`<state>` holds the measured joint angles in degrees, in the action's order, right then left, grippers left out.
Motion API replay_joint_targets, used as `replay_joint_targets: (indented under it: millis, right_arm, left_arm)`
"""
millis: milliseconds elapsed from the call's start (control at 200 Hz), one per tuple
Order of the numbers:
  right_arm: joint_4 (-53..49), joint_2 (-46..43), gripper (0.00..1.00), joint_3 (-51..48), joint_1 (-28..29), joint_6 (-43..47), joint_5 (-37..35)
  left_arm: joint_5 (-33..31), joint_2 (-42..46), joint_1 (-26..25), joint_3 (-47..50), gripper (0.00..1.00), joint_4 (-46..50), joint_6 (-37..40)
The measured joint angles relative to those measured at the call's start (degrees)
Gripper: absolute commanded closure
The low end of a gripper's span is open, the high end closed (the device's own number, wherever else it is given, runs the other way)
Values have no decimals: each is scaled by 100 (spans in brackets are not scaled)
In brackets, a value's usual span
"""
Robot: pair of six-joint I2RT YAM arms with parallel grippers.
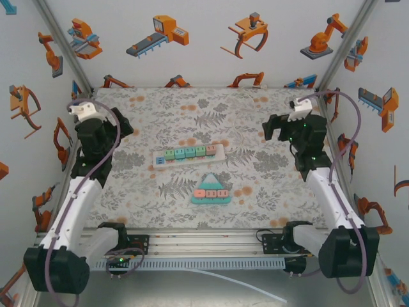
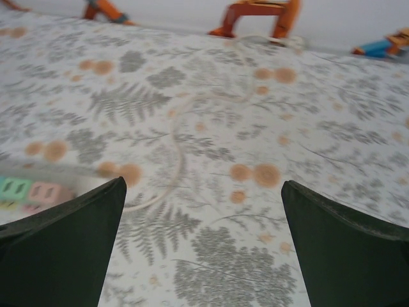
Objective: Pull the plug off the socket
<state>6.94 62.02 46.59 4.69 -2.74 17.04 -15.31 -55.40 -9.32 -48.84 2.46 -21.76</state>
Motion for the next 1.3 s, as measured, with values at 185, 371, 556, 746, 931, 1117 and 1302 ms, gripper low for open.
replay_joint_targets:
  millis: [185,371,556,746,931,1117,1302]
  right_arm:
    - [-1423,136,2,798,1244,704,813]
    - [-2310,140,3,1045,2068,1276,1220]
    - [-2448,-240,6,485,2524,1637,1272]
    - [-2577,-577,10,-173,2922,2509,1320]
    - [-2608,-686,15,-863,3453,3449,1532]
    - [-2498,-339,25,-1058,3755,4061,1482]
    - [-2068,114,38,-1169,3941,4345,1338]
  left_arm:
    - [474,-195,-1410,-483,3,1150,-721]
    - [1062,-1139,-2892,-518,3,1598,-1021]
    - [1543,-1775,-3600,-520,0,1644,-1093]
    - [2022,-2415,-3628,-651,10,1657,-994]
    - [2452,-3012,-3628,-826,15,1515,-953]
    - [2745,-3318,-3628,-826,18,1294,-957]
    - [2883,-3442,-3624,-789,20,1176,-997]
